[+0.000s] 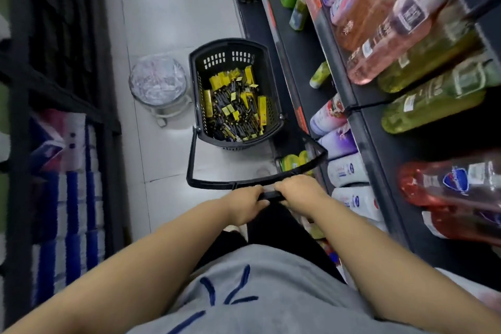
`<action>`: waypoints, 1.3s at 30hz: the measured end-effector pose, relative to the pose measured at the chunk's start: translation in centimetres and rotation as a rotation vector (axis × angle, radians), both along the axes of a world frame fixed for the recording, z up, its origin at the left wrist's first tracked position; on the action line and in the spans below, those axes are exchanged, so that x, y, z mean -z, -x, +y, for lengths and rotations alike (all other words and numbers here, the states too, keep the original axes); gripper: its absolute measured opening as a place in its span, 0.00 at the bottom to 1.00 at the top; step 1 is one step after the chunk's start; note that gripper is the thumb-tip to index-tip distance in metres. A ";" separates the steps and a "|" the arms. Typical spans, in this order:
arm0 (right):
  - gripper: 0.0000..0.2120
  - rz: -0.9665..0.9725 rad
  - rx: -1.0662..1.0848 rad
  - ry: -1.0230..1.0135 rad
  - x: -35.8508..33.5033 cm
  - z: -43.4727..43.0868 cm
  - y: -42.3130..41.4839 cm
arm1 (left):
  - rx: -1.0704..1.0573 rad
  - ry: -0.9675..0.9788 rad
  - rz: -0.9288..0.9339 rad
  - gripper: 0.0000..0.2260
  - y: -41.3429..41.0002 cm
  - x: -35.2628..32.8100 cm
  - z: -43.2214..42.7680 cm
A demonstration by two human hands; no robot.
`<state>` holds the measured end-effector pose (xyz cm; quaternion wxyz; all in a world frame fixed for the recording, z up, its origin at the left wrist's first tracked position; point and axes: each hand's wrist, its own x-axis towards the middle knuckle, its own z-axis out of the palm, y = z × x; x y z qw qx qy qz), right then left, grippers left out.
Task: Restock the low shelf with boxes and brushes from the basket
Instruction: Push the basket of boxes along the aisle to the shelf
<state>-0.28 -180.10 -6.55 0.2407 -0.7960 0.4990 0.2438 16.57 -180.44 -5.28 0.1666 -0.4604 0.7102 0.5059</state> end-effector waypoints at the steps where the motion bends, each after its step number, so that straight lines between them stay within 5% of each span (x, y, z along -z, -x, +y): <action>1: 0.13 -0.001 -0.004 0.001 0.1 -1.4 -0.1 | 0.010 -0.006 0.004 0.11 -0.1 0.1 -1.4; 9: 0.13 -0.058 0.052 0.012 0.3 -14.8 0.5 | 0.050 -0.085 0.021 0.12 0.2 0.0 -15.6; 21: 0.03 -0.101 0.162 -0.015 -3.9 -35.3 -3.0 | -0.053 0.094 0.033 0.12 -2.7 -2.4 -34.3; 32: 0.03 -0.210 0.684 0.460 -6.6 -45.8 -8.7 | 0.095 -0.086 0.168 0.08 -7.4 -7.7 -50.8; 39: 0.08 -0.288 0.716 0.517 -7.8 -55.5 -8.1 | -0.004 -0.160 0.246 0.07 -7.5 -8.5 -60.4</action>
